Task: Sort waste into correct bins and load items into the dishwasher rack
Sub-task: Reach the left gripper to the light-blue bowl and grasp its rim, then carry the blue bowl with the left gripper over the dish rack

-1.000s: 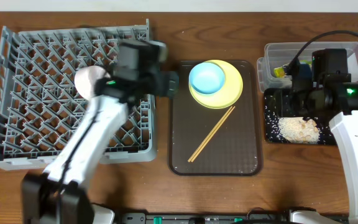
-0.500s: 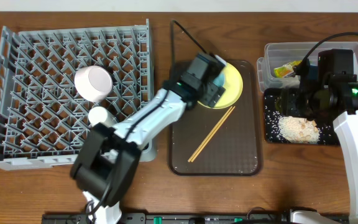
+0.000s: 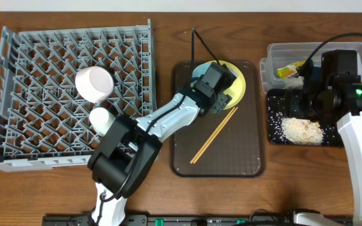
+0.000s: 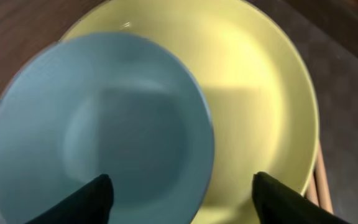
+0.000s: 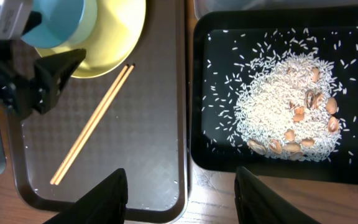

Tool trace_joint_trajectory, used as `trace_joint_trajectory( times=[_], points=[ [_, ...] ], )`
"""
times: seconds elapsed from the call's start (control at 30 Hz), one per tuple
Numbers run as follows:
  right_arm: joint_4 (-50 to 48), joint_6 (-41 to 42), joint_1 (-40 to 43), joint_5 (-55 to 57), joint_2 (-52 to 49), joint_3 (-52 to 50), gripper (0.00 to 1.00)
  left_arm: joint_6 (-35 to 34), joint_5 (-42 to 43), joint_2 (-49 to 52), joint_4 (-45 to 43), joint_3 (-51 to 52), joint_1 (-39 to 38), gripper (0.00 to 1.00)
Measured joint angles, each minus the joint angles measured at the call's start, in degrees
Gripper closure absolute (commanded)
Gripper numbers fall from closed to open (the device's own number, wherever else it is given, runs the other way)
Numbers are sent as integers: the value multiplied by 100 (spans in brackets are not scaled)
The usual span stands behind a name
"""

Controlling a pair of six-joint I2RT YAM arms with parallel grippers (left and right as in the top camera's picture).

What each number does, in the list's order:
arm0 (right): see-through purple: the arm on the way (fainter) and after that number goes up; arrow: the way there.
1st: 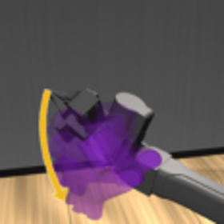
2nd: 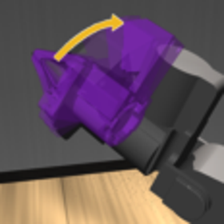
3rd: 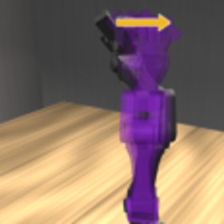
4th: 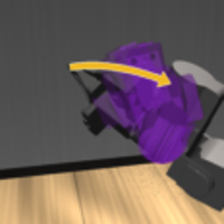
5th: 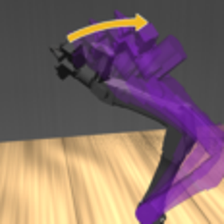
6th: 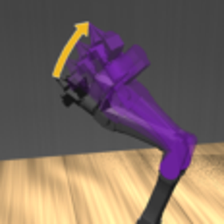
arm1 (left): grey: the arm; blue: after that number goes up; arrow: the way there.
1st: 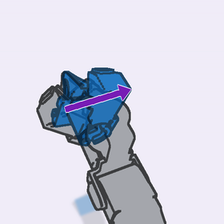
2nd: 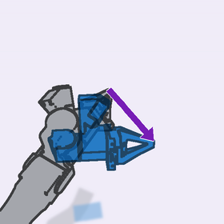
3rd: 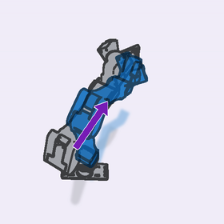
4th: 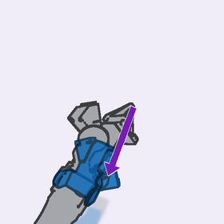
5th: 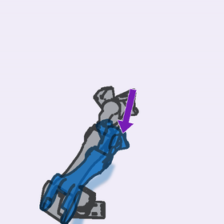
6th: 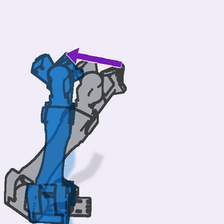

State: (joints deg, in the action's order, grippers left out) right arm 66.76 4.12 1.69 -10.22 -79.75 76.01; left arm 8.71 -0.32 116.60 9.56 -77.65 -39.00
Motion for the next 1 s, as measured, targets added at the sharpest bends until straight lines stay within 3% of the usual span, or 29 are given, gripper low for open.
trace_joint_trajectory(
  times=[0.27,0.33,0.57,0.77,1.0],
  points=[
    [31,0,0,0,0,0,48,15,-11,153,-68,0,0,87],
    [31,0,0,4,0,0,47,22,-11,153,-87,0,-4,94],
    [35,0,0,81,0,0,48,55,-35,-105,52,-2,11,94],
    [50,-2,0,105,0,0,48,-70,-4,-1165,481,0,83,94],
    [52,-2,0,107,0,0,48,-267,935,-2485,649,-17,1272,94]
  ],
)
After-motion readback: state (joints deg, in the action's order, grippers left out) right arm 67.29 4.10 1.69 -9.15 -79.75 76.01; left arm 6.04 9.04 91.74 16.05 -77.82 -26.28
